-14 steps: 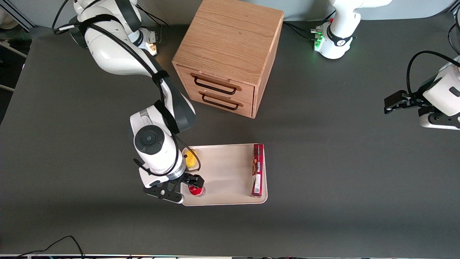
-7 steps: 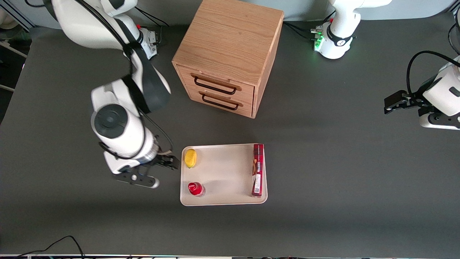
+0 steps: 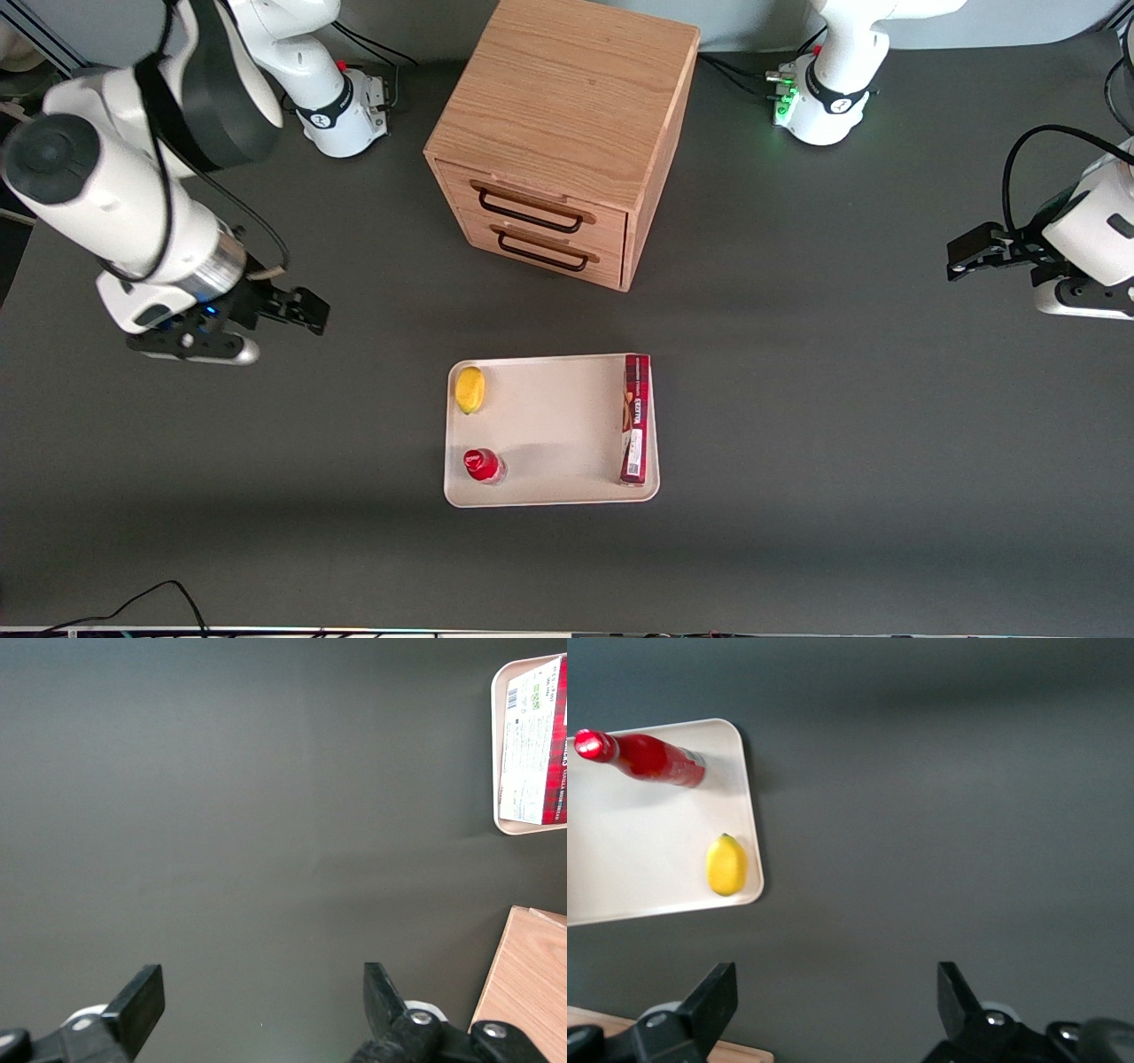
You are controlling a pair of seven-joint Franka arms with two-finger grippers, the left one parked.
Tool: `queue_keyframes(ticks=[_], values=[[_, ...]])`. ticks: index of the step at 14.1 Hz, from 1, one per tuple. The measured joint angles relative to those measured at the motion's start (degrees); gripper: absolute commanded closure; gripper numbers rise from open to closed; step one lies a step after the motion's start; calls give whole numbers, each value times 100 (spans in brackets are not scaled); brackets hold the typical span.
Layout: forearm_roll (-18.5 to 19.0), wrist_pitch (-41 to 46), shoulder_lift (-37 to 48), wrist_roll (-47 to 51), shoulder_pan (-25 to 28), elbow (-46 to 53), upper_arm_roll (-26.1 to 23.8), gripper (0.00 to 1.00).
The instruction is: Place coke bottle on tray
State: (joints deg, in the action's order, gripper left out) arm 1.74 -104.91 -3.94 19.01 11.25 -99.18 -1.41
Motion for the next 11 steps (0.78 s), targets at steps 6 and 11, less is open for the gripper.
queue_keyframes(ticks=[6, 11], values=[[-33, -19, 1224, -1033, -665, -839, 7, 0], [-38, 526, 1299, -1353, -915, -656, 18, 0]])
